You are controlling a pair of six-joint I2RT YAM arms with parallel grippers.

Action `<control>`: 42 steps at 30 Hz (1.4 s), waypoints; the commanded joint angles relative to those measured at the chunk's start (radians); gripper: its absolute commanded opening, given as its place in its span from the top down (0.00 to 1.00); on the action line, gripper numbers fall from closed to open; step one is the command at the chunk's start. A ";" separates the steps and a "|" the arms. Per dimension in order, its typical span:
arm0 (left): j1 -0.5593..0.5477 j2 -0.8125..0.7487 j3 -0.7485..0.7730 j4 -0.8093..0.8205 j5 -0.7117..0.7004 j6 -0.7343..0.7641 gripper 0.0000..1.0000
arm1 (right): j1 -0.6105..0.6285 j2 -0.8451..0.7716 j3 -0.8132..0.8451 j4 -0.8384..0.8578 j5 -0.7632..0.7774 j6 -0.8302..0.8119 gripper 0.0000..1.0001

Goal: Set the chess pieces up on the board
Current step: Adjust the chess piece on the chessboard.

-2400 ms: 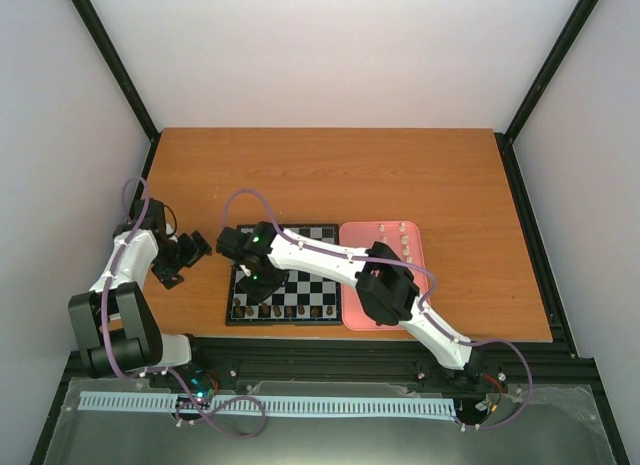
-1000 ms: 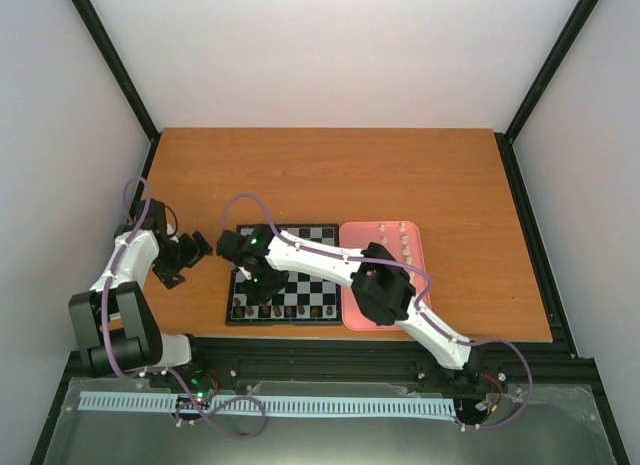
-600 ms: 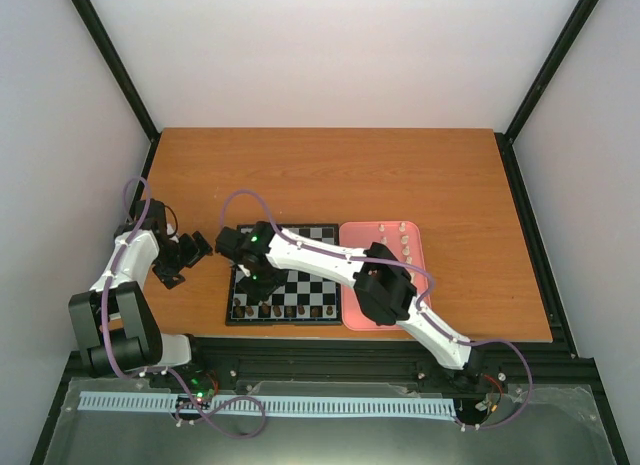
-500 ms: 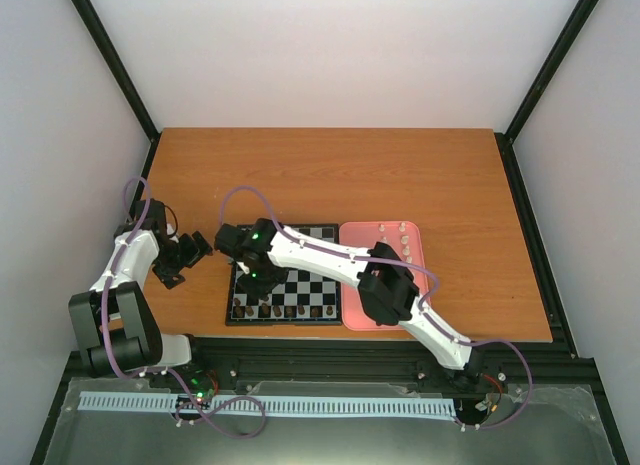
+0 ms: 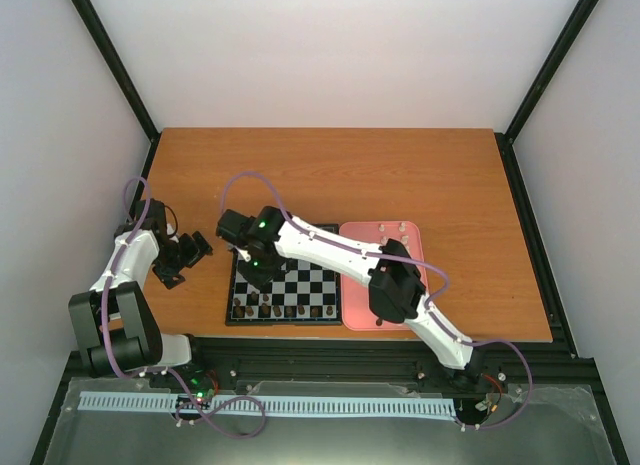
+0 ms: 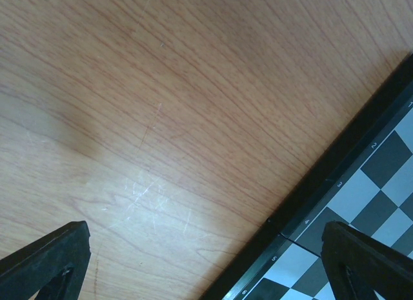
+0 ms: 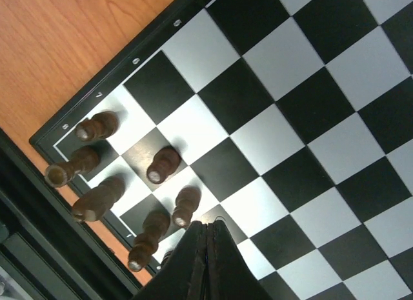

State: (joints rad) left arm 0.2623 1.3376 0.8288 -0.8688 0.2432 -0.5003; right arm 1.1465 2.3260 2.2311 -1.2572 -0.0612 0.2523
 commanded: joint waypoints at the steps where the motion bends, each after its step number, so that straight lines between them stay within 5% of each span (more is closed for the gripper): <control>1: -0.005 -0.009 0.007 0.005 -0.001 0.003 0.00 | -0.023 0.029 0.032 0.008 -0.006 -0.018 0.97; 42: -0.005 0.018 0.005 0.013 -0.005 0.006 0.00 | -0.009 0.145 0.009 0.062 -0.181 -0.036 0.97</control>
State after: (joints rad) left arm 0.2623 1.3521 0.8288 -0.8684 0.2398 -0.5003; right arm 1.1294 2.4603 2.2356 -1.1950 -0.2253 0.2276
